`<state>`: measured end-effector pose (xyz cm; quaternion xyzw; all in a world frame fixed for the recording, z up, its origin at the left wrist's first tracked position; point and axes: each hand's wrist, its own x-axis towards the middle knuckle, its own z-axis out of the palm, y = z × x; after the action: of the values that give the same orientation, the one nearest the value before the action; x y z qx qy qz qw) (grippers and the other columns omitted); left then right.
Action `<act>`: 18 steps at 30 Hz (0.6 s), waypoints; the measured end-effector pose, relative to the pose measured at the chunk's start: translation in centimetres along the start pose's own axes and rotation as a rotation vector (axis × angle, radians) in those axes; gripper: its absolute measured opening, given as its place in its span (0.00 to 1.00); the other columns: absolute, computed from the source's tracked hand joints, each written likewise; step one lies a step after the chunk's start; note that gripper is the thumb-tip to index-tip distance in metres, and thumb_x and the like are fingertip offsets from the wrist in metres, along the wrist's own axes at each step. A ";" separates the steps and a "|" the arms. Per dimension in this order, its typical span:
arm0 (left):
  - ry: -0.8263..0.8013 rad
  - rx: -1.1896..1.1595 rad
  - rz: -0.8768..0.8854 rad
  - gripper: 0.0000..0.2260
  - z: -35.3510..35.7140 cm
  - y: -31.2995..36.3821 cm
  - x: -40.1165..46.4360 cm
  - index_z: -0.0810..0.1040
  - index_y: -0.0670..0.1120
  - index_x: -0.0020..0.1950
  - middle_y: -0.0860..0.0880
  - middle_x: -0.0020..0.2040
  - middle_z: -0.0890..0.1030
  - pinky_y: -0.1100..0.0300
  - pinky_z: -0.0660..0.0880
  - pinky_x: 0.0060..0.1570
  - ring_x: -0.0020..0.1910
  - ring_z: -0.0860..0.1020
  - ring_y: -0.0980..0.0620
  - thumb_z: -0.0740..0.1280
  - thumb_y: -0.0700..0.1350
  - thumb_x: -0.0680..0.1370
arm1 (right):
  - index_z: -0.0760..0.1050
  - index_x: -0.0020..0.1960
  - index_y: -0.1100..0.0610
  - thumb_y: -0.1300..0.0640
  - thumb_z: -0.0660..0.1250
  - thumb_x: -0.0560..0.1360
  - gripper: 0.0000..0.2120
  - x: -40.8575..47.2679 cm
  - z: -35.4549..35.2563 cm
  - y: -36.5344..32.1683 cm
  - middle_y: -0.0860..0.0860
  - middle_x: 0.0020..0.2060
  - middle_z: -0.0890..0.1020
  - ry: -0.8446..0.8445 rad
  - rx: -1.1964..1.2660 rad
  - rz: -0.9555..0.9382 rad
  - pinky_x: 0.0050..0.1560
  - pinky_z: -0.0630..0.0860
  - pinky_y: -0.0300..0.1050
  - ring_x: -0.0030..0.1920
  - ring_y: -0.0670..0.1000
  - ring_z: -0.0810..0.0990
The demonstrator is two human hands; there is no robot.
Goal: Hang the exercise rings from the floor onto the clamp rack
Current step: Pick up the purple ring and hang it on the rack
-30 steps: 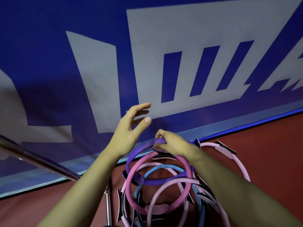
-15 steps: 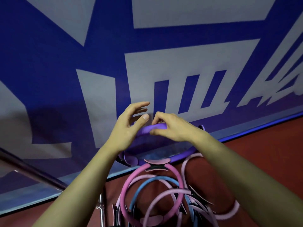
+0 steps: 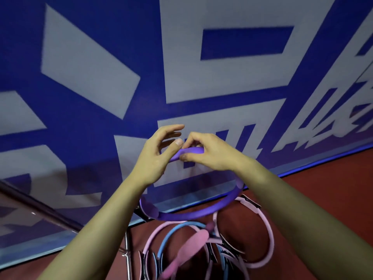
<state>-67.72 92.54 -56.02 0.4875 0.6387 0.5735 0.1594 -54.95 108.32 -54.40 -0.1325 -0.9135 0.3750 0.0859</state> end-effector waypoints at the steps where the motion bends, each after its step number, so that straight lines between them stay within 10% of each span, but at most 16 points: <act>1: 0.009 0.007 -0.004 0.21 -0.5 1.5 0.2 0.77 0.49 0.71 0.53 0.68 0.79 0.55 0.75 0.68 0.69 0.77 0.55 0.65 0.55 0.80 | 0.77 0.49 0.44 0.41 0.73 0.74 0.10 -0.1 -1.1 -1.3 0.43 0.44 0.84 -0.002 -0.005 0.005 0.52 0.80 0.59 0.46 0.46 0.83; 18: 0.024 0.271 -0.160 0.18 -12.7 36.5 6.6 0.76 0.54 0.71 0.59 0.65 0.81 0.54 0.77 0.66 0.63 0.80 0.60 0.67 0.56 0.82 | 0.77 0.50 0.42 0.36 0.73 0.70 0.14 -1.9 -25.7 -30.5 0.42 0.46 0.83 -0.023 -0.035 -0.014 0.54 0.79 0.53 0.49 0.45 0.81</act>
<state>-64.51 85.61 -17.60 0.4453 0.7489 0.4733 0.1296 -51.94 103.89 -14.85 -0.1230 -0.9217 0.3599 0.0757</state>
